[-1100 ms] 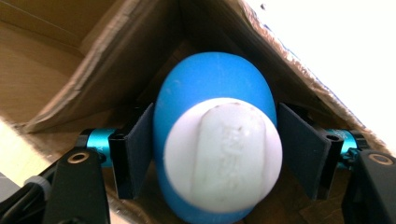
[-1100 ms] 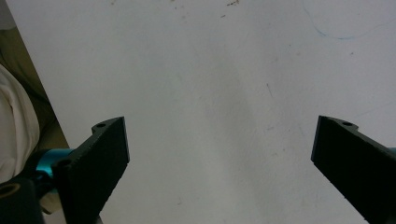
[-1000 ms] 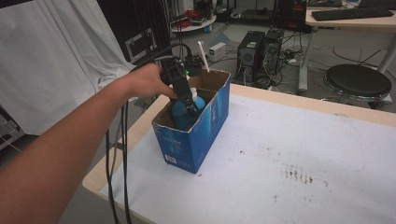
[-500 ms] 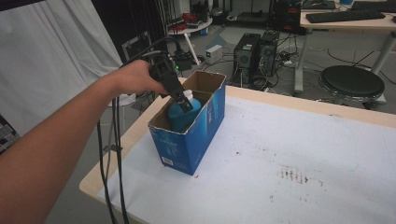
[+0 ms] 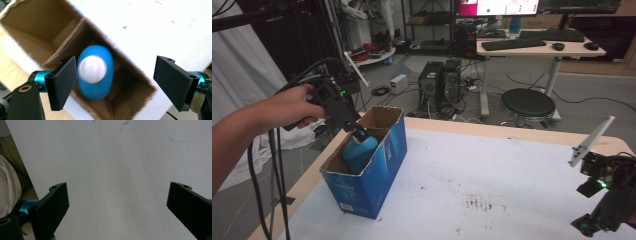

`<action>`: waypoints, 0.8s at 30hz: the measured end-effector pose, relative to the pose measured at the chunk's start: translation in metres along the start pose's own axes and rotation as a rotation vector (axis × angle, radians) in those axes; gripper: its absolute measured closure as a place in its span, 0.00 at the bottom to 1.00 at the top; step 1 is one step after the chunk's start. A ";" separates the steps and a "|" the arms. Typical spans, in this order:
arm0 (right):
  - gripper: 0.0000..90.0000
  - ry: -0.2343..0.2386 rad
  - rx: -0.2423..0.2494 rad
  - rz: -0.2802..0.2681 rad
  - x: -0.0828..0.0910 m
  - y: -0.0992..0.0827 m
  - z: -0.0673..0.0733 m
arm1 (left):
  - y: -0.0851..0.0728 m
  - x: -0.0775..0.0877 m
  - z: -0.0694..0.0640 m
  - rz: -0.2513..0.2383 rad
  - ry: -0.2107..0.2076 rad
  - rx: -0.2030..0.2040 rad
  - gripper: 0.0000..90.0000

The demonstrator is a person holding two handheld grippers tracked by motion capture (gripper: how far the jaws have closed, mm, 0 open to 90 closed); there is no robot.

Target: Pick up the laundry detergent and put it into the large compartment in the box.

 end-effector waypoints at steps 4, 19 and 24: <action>0.04 0.000 0.004 -0.008 0.002 0.000 0.001 | 0.014 -0.003 -0.012 -0.017 -0.008 -0.027 0.21; 0.04 -0.007 0.013 -0.027 0.006 0.001 0.006 | 0.053 -0.035 -0.046 0.044 -0.033 -0.118 0.07; 0.04 -0.010 0.013 -0.028 0.007 0.001 0.008 | 0.061 -0.045 -0.053 0.054 -0.045 -0.133 0.06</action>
Point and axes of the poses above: each handheld gripper's, and its own axes: x roughly backward along the jaws, y roughly out of its top, z roughly to its left, the point moved 9 cm from there along -x, roughly forward along the jaws, and after that the axes turned 1 degree about y, right-handed, at the moved point
